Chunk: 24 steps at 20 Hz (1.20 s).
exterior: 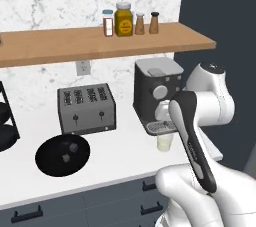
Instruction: Grab a lemon wedge from the fridge and one ice cube from the ice bowl, and put them in the glass of lemonade.
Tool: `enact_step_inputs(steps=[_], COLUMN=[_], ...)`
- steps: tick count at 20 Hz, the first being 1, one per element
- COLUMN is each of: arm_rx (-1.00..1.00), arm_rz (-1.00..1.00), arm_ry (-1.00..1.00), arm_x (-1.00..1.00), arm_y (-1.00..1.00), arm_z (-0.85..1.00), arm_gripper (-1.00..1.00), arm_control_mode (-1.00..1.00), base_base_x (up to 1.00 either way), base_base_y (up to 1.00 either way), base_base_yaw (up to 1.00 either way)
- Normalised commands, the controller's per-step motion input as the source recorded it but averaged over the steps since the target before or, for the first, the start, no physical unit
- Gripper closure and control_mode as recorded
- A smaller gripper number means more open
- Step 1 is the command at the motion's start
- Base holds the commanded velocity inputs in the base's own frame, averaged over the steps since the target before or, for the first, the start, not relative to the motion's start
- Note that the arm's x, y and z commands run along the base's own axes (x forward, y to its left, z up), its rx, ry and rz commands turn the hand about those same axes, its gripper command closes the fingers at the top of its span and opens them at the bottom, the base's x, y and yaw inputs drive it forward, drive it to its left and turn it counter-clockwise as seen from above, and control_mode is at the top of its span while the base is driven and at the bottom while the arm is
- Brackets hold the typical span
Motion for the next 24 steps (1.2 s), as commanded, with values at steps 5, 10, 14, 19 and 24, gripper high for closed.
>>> enact_step_inputs(steps=[5,10,14,19,24], arm_rx=[0.00,0.00,0.00,0.00,0.00], arm_rz=[0.00,0.00,0.00,0.00,0.00], arm_ry=[0.00,0.00,0.00,0.00,0.00], arm_x=[0.00,0.00,0.00,0.00,0.00], arm_y=[0.00,0.00,0.00,0.00,0.00], arm_z=[0.00,0.00,0.00,0.00,0.00], arm_gripper=[-1.00,-1.00,-1.00,-1.00,-1.00], arm_control_mode=[1.00,1.00,1.00,1.00,1.00], base_base_x=[0.24,0.00,-0.60,-0.15,0.53], base_base_y=[0.94,0.96,0.66,0.69,0.16], base_base_yaw=[0.00,0.01,0.02,0.09,0.11])
